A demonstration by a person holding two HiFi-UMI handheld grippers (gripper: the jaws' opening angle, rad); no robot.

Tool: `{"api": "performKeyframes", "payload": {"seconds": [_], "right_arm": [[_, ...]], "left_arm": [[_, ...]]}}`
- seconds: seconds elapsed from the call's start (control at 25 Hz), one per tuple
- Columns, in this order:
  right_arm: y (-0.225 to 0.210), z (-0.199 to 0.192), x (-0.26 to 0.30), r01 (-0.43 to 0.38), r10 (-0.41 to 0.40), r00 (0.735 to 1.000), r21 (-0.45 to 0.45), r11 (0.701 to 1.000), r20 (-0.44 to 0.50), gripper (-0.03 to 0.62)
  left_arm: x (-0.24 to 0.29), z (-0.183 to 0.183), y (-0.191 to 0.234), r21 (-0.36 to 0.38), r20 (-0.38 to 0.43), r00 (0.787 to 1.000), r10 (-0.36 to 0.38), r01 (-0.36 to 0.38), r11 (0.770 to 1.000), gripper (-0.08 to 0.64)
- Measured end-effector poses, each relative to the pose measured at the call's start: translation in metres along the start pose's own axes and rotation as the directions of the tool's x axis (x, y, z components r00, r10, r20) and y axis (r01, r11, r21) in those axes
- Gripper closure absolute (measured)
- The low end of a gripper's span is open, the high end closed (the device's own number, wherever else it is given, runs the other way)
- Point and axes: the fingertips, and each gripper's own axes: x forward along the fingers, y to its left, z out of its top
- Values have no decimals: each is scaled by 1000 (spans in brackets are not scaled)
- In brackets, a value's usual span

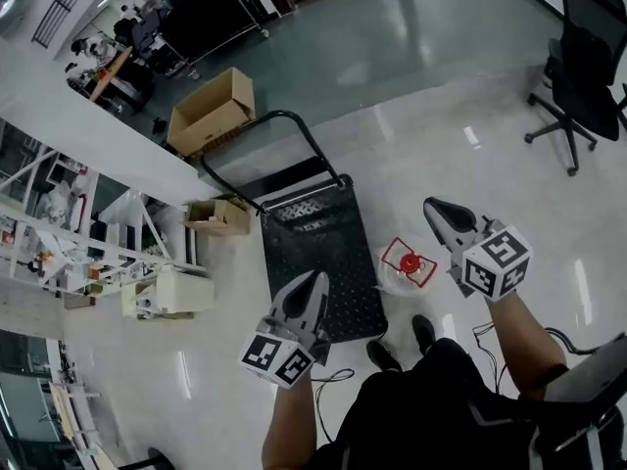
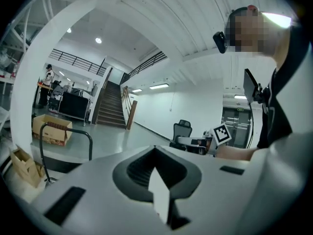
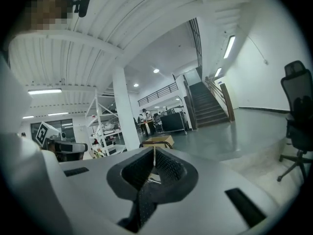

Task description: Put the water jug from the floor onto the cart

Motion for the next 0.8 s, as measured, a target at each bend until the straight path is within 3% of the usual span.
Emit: {"api": "performKeyframes", "payload": {"seconds": [0.28, 0.4, 0.56, 0.8], "right_arm": [[-39, -92, 27, 71, -56, 986, 91, 993, -155, 580], [-53, -146, 33, 116, -77, 966, 147, 982, -247, 515], [-78, -217, 37, 188, -108, 934, 213, 959, -340, 479], [-98, -328, 32, 282, -125, 872, 277, 919, -473, 472]], "left_arm": [[41, -72, 28, -39, -125, 991, -37, 32, 999, 568], [56, -118, 38, -71, -207, 978, -41, 27, 997, 568], [75, -184, 48, -145, -309, 948, -73, 28, 989, 568], [86, -282, 68, -241, -457, 888, -53, -66, 968, 568]]}}
